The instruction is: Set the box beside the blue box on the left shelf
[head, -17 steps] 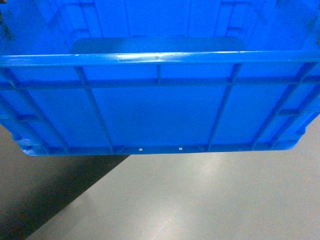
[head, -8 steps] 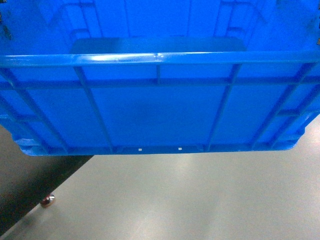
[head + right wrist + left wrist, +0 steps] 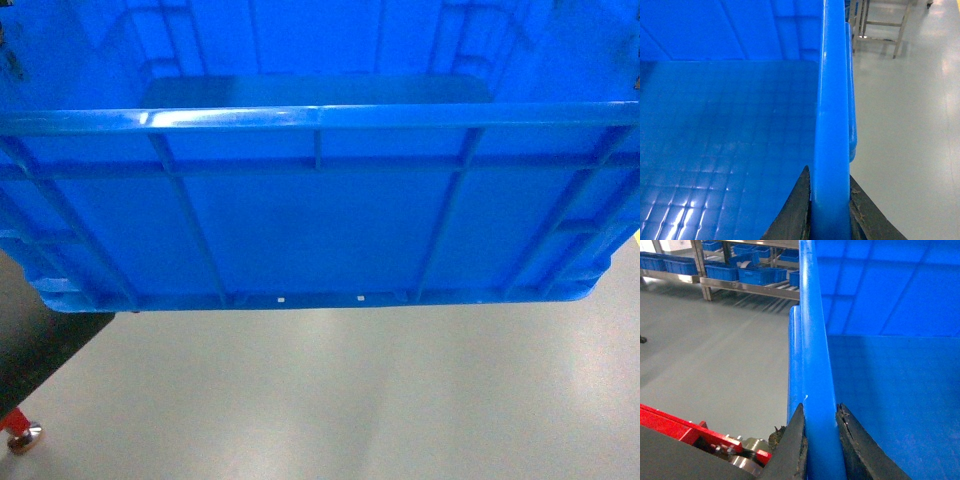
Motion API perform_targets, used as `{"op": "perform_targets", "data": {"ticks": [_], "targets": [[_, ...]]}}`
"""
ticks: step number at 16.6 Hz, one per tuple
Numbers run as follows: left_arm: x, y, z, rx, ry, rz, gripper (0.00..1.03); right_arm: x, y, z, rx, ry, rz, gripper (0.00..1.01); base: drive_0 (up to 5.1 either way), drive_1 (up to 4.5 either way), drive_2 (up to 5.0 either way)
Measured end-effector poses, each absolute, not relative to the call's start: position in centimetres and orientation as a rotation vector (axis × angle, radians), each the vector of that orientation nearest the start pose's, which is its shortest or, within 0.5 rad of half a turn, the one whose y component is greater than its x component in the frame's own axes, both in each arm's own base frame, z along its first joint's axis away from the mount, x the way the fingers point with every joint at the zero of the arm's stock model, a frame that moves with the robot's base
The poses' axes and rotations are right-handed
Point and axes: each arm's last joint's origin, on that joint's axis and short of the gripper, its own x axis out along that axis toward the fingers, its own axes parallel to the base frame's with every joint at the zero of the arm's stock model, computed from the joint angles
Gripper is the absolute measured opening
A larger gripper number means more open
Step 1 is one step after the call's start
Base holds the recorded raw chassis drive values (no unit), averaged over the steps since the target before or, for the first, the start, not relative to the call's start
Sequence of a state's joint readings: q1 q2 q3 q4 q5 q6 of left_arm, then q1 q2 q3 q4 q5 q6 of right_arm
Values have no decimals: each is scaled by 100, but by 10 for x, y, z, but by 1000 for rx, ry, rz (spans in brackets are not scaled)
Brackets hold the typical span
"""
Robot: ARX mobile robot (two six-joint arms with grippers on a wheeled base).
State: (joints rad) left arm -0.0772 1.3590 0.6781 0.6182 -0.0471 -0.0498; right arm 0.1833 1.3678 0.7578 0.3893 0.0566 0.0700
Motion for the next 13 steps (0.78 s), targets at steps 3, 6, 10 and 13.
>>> {"op": "perform_targets", "data": {"ticks": [3,6,10,13], "targets": [[288,-21,248,-46,63,-28,10,292,52,250,43,223,119,10,-152,-152,-152],[288,-21,248,-47,62,-28,10,292,52,250,43,222,119,10,-152,-152,-152],[288,-21,248,-48,62,-29,10,292,53,250,43,222,119,10,-152,-152,-152],[288,-21,248,-48,65,-28,10,292,52,250,43,224,118,10,-152,-152,-152]]}}
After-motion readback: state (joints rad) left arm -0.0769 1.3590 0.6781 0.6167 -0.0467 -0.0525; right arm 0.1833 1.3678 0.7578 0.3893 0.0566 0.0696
